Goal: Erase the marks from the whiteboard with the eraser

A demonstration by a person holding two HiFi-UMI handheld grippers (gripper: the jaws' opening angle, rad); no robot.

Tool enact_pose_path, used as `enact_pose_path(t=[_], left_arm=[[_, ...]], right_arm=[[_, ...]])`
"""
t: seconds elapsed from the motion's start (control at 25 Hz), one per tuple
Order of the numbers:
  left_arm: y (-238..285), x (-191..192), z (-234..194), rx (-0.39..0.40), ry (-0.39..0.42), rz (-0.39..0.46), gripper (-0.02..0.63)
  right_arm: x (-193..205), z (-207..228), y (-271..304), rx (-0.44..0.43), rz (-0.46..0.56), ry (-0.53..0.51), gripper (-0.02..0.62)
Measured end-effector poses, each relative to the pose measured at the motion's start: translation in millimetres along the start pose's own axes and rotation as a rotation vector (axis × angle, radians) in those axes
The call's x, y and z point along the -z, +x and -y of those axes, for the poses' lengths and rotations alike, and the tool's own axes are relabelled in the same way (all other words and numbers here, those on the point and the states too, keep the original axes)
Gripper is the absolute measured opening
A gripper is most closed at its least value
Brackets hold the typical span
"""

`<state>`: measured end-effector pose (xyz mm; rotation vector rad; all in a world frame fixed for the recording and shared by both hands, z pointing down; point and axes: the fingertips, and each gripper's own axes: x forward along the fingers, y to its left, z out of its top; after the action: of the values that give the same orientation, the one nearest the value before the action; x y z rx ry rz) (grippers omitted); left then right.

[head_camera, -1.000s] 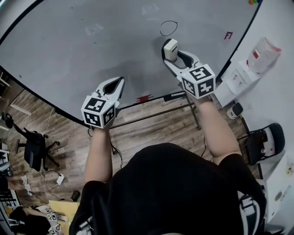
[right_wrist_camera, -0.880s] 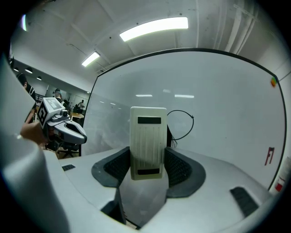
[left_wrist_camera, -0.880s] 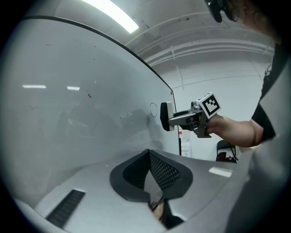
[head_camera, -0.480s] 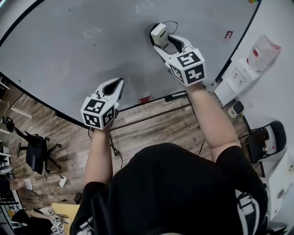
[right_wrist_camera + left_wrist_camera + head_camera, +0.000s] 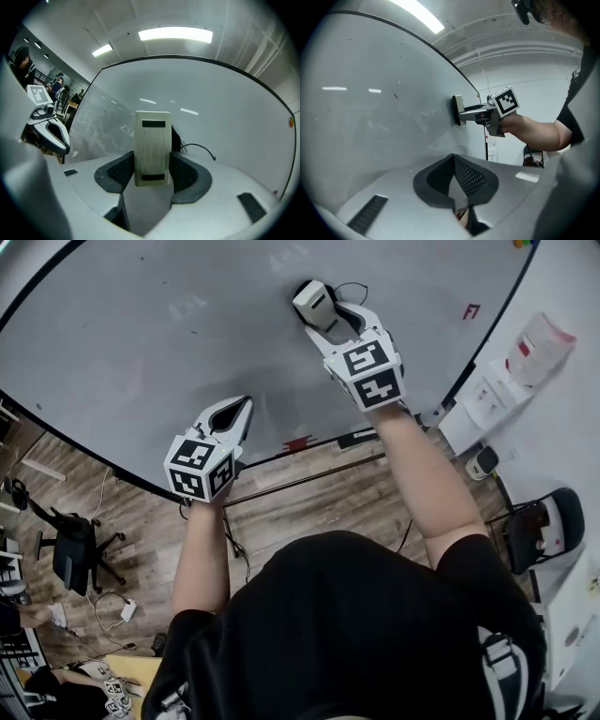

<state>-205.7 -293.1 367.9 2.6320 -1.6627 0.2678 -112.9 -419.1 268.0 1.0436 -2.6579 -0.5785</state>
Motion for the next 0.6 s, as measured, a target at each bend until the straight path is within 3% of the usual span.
enact_pose_path(t=[0.6], left_arm=[[10.5,-3.4,6.7,0.026,0.009,0.003,0.011]], right_arm=[[1.6,3.2,3.9,0.014,-0.036,-0.005,0.230]])
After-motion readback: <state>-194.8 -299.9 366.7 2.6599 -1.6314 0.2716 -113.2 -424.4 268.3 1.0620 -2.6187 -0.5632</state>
